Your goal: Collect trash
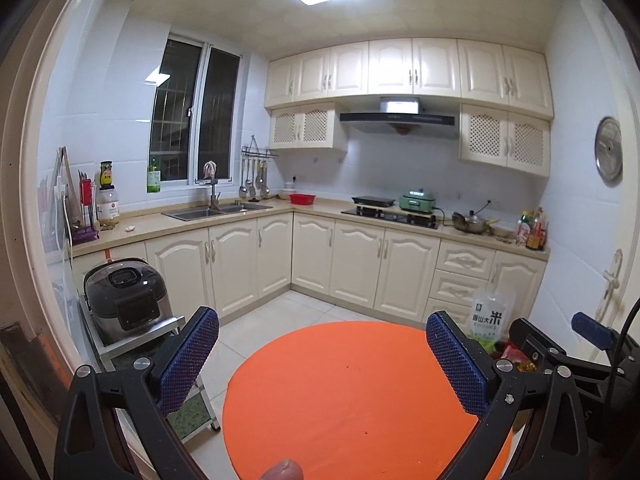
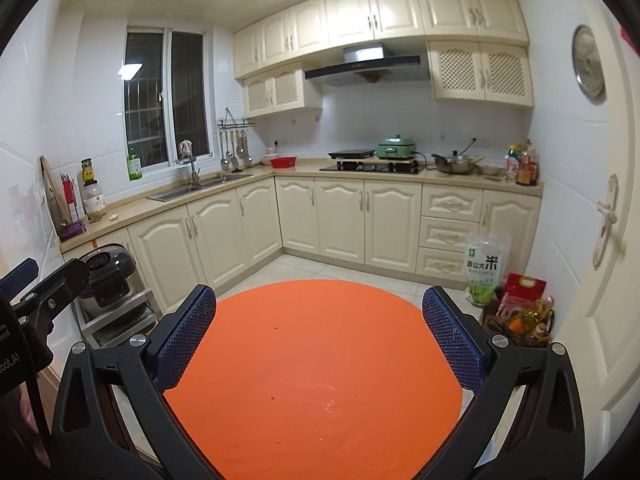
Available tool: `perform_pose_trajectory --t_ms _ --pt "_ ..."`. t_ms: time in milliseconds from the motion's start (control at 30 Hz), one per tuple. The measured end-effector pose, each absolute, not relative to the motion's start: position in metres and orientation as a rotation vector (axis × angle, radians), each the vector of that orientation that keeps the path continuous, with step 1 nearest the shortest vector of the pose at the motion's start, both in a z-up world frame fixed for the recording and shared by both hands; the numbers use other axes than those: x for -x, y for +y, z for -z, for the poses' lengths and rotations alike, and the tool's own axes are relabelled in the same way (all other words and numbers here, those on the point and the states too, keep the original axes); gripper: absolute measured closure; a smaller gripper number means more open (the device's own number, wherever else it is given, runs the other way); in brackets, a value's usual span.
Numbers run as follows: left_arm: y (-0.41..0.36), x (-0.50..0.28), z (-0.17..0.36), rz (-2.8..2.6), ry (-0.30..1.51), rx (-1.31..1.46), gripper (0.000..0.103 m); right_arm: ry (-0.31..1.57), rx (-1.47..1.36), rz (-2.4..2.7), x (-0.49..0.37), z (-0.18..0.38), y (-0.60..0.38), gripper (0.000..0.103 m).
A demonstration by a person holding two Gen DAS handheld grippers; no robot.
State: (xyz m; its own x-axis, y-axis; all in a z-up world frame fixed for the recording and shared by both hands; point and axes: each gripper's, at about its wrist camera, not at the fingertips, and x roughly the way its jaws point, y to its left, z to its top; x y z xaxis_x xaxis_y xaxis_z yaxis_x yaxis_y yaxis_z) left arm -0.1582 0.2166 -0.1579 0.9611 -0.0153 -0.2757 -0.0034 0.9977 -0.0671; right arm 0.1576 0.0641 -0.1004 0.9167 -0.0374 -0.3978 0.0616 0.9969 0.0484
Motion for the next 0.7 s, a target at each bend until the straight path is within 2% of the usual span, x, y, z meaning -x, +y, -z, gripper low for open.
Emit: perform_pose_trajectory --t_ms 700 --pt "0.218 0.131 0.153 0.020 0.259 0.092 0.001 0.392 -0.035 0.074 -0.151 0.093 0.061 0.000"
